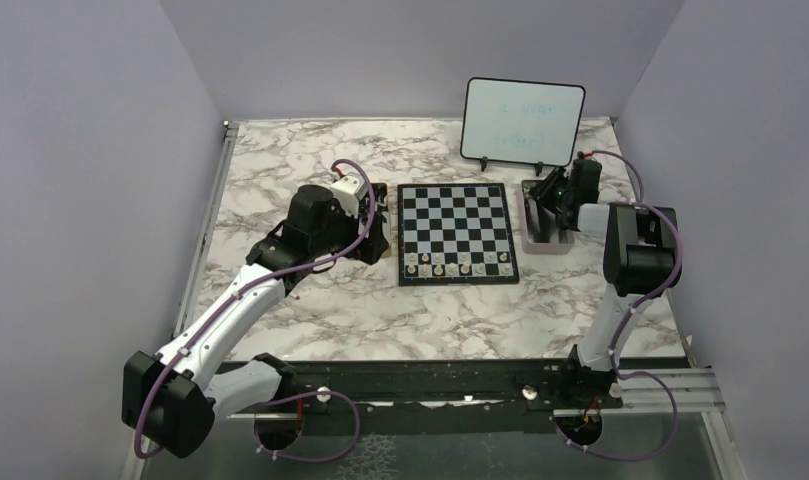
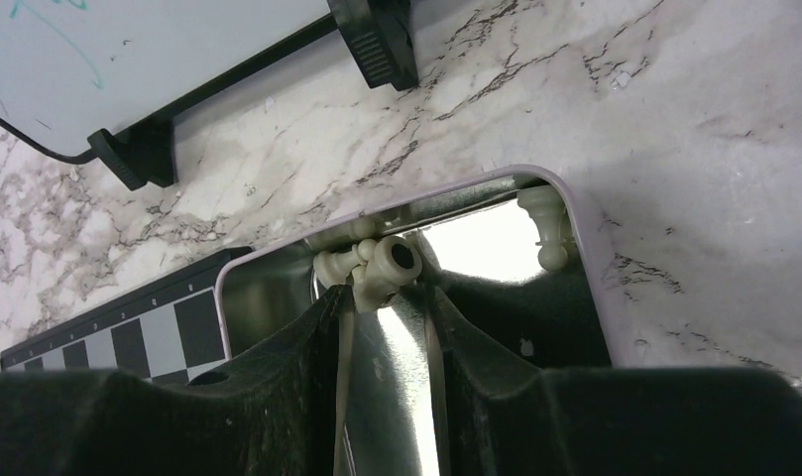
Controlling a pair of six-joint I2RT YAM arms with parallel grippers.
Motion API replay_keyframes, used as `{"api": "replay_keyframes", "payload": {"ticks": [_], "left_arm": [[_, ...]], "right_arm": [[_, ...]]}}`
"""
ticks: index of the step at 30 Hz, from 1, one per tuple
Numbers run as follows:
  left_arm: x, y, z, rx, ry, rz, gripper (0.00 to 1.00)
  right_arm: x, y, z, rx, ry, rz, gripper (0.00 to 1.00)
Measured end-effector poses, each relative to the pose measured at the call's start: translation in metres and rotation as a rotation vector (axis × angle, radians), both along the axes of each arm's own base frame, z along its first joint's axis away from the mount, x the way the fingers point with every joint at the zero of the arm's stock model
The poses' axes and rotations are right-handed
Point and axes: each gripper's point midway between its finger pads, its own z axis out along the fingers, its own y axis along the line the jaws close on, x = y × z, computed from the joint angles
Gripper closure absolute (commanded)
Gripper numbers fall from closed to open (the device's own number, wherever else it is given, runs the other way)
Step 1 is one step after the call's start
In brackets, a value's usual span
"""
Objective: Set up the chess pieces on the board
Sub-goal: Pick up the chess piece from the storage box.
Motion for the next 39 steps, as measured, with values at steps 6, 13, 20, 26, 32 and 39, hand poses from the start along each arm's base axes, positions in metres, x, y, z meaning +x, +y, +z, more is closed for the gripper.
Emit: {"api": "replay_keyframes", "payload": {"ticks": [6, 13, 20, 26, 32, 39], "left_arm": [[0.000, 0.000, 0.002, -0.002, -0.005, 0.000, 0.01], [-0.001, 0.000, 0.002, -0.003, -0.007, 0.000, 0.01], [-0.001, 0.000, 0.002, -0.003, -0.007, 0.000, 0.01], [-0.001, 0.000, 0.002, -0.003, -0.007, 0.000, 0.01], [-0.001, 0.001, 0.001, -0.002, -0.005, 0.000, 0.01], [-0.002, 0.001, 0.000, -0.001, -0.002, 0.000, 0.01]], "right_arm": [[0.002, 0.002, -0.001, 0.046, -0.010, -0.030, 0.63], [0.006, 0.002, -0.001, 0.075, -0.022, -0.051, 0.67], [0.007, 0.001, -0.004, 0.090, -0.016, -0.076, 0.76], [0.007, -0.001, -0.005, 0.090, -0.009, -0.089, 0.79], [0.005, -0.009, -0.004, 0.047, 0.029, -0.112, 0.80], [-0.009, -0.021, -0.005, -0.052, 0.087, -0.122, 0.80]]}}
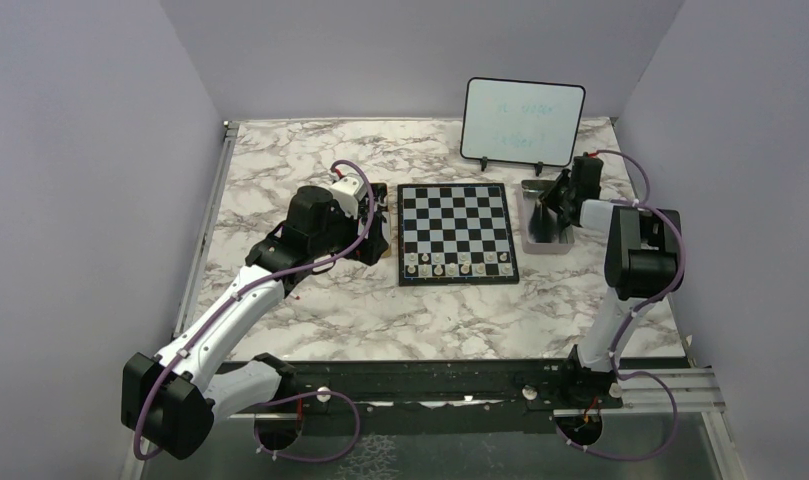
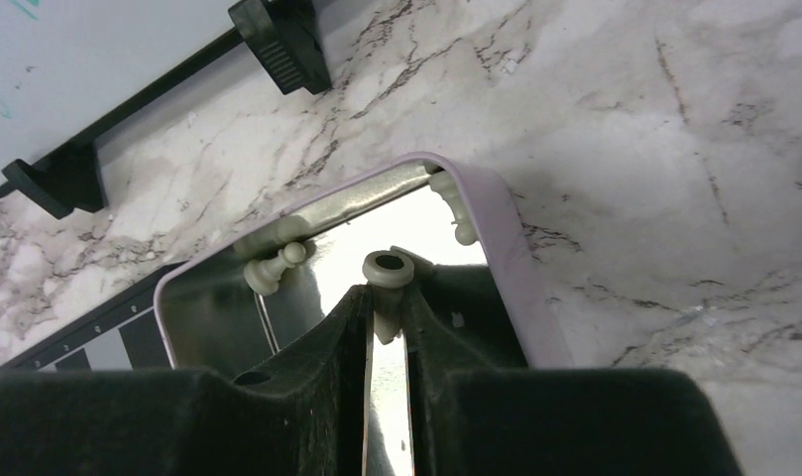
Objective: Set up the chess pieces on the board
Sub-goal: Pick up the chess piece from the storage box.
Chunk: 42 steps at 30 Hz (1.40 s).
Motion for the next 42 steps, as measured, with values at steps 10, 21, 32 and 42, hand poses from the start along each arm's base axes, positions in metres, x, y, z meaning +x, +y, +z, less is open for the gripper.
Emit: {"api": "replay_keyframes", "payload": {"ticks": [10, 21, 32, 42], "left_arm": [[0.000, 0.000, 0.000, 0.000, 0.000, 0.000, 0.01], [0.000, 0.000, 0.000, 0.000, 0.000, 0.001, 0.01], [0.000, 0.000, 0.000, 0.000, 0.000, 0.001, 0.03], [0.000, 0.000, 0.000, 0.001, 0.000, 0.001, 0.06]], "right_arm": [[-0.014, -0.009, -0.002, -0.120, 0.065, 0.064, 0.69], [-0.007, -0.007, -0.002, -0.166, 0.072, 0.154, 0.75], [-0.006, -0.001, 0.000, -0.171, 0.064, 0.212, 0.89], [-0.015, -0.001, 0.007, -0.197, 0.098, 0.250, 0.93]]}}
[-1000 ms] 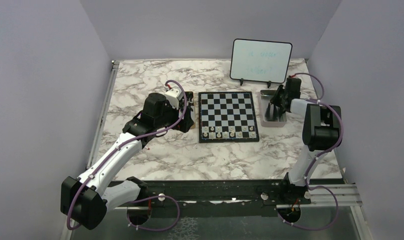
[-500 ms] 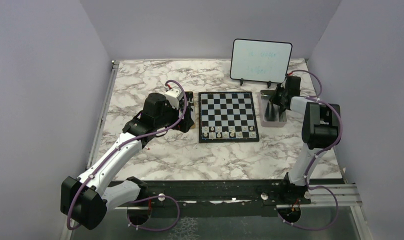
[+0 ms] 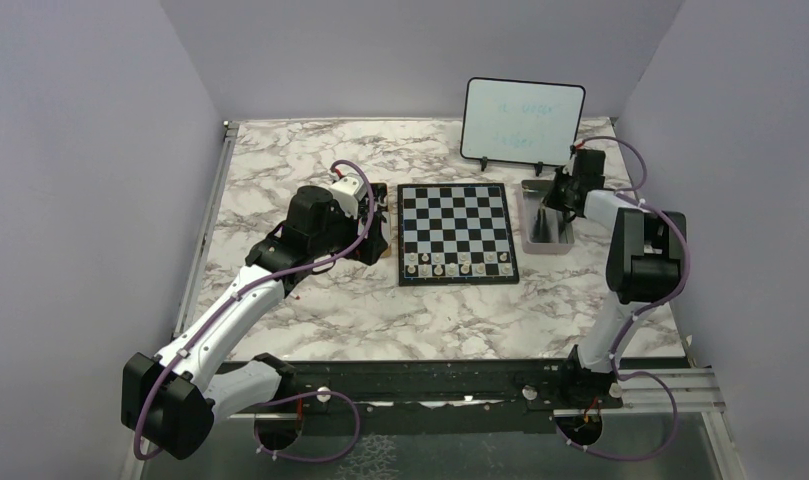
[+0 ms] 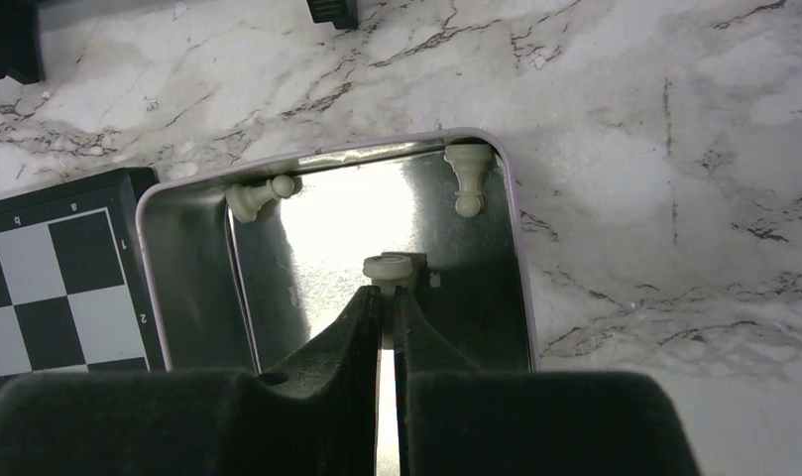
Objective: Set up the chess pieces on the board
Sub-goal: Pick up the chess piece from the storage box.
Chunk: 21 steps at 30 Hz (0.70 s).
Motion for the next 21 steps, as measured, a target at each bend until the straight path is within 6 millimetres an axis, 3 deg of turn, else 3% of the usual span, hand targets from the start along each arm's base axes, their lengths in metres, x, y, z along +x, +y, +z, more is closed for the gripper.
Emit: {"api": "replay_keyframes", "payload": {"ticks": [10, 17, 21], "left_arm": [[-0.002, -0.005, 0.000, -0.020, 0.001, -0.025, 0.09], [-0.006, -0.011, -0.004, -0.050, -0.013, -0.066, 0.11], [-0.018, -0.020, -0.005, -0.104, -0.080, -0.159, 0.13]], "right_arm": [[-0.008, 0.000, 0.027, -0.014, -0.020, 0.012, 0.97], [-0.021, 0.006, 0.030, 0.003, 0.018, 0.034, 0.98], [-0.030, 0.017, 0.052, 0.032, 0.004, 0.069, 0.98]]}}
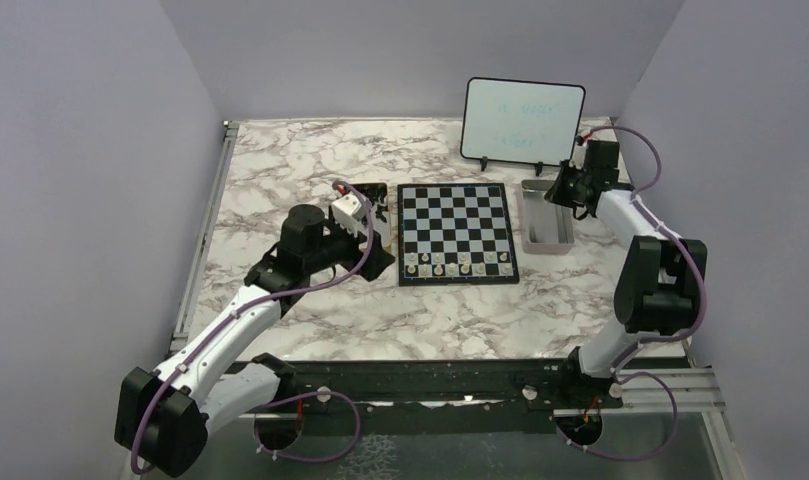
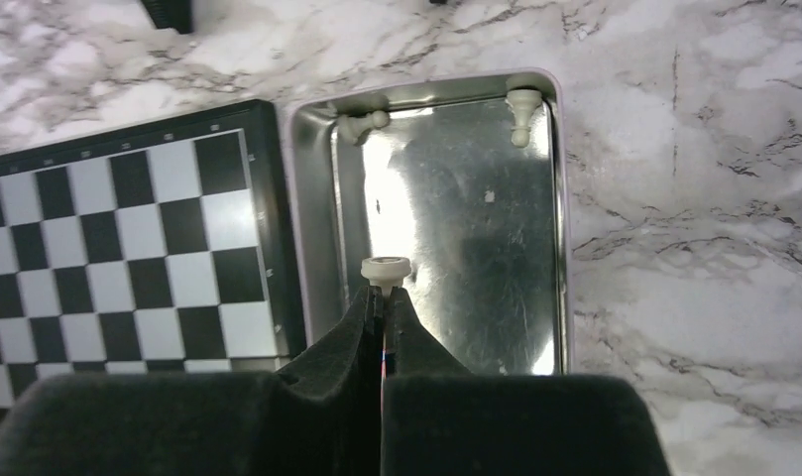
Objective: Set up the chess pieces on the board
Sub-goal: Pick up the chess piece from the storage box, then adjust the chess piece.
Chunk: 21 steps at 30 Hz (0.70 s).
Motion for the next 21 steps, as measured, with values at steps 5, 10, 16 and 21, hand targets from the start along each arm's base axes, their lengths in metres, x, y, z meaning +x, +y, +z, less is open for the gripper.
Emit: {"api": "replay_keyframes", "payload": {"ticks": [5, 10, 16, 21], "left_arm": [[-0.010, -0.012, 0.019, -0.055, -0.128, -0.123, 0.19], [-0.015, -0.030, 0.046, -0.045, -0.351, -0.315, 0.19], [-0.020, -0.051, 0.048, 0.084, -0.640, -0.533, 0.16], [-0.024, -0.061, 0.041, 0.195, -0.825, -0.667, 0.17]], "right_arm": [[-0.011, 0.018, 0.051, 0.036, -0.090, 0.053, 0.99], [-0.027, 0.054, 0.078, 0.121, -0.129, 0.166, 0.99], [-0.068, 0.116, 0.073, 0.243, -0.067, 0.338, 0.99], [-0.109, 0.173, 0.079, 0.329, -0.027, 0.516, 0.99]]}}
